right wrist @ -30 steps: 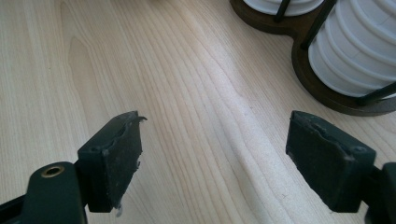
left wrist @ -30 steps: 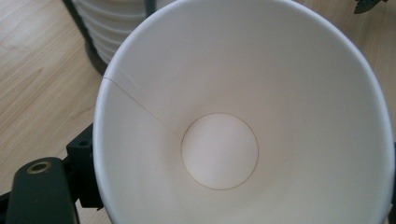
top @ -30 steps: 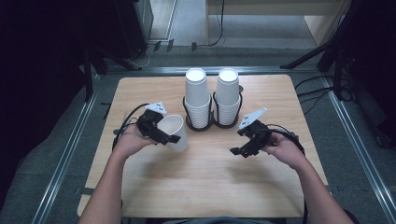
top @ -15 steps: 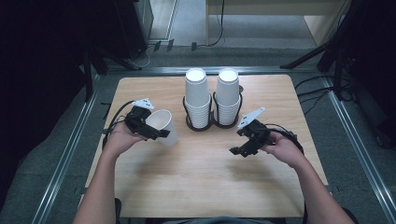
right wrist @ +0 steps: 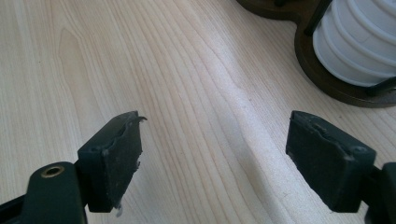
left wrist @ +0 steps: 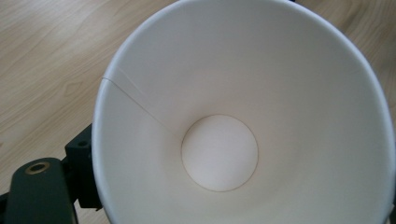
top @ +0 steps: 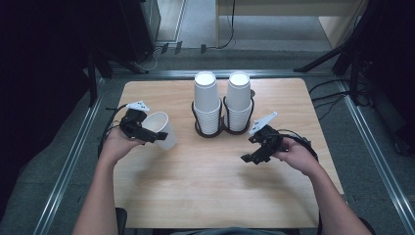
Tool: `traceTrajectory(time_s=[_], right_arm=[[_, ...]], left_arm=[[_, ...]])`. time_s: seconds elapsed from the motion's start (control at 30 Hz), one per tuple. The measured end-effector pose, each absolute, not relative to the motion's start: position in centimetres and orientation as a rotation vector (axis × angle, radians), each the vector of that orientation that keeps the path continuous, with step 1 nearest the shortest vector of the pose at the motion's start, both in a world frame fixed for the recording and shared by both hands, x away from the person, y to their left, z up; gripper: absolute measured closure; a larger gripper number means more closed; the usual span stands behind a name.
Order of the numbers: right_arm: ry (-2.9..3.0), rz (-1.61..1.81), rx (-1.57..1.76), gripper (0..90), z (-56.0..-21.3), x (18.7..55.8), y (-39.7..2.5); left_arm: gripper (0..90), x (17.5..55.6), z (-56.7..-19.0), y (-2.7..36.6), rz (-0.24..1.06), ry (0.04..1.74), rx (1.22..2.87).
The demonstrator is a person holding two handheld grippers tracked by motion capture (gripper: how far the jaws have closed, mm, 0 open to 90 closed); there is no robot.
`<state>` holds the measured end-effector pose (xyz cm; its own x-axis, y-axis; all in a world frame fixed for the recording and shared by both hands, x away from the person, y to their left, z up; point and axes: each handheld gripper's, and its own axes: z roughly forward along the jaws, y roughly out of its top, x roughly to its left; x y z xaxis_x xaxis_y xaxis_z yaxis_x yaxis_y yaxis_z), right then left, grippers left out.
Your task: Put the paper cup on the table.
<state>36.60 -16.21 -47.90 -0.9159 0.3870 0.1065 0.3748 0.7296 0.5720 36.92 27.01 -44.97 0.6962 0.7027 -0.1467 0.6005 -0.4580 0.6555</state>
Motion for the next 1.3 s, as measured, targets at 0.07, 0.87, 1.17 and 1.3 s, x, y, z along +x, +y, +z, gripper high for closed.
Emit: traceTrajectory(time_s=[0.07,0.87,1.17,1.3], right_arm=[[2.906,0.949,0.633,18.8,-47.9,36.6,-16.2],[2.928,0.914,0.634,18.8,-48.4,36.5,-16.0],[2.926,0.908,0.623,18.8,-48.4,36.5,-16.0],[2.928,0.901,0.618,18.8,-48.4,36.4,-15.9]], left_arm=[[11.3,37.0,-45.0,27.5,0.202,1.014,2.192],[9.3,38.6,-47.3,29.1,0.350,1.160,2.252],[8.4,38.7,-47.5,29.2,0.312,1.161,2.250],[5.9,38.7,-47.5,29.2,0.281,1.164,2.227]])
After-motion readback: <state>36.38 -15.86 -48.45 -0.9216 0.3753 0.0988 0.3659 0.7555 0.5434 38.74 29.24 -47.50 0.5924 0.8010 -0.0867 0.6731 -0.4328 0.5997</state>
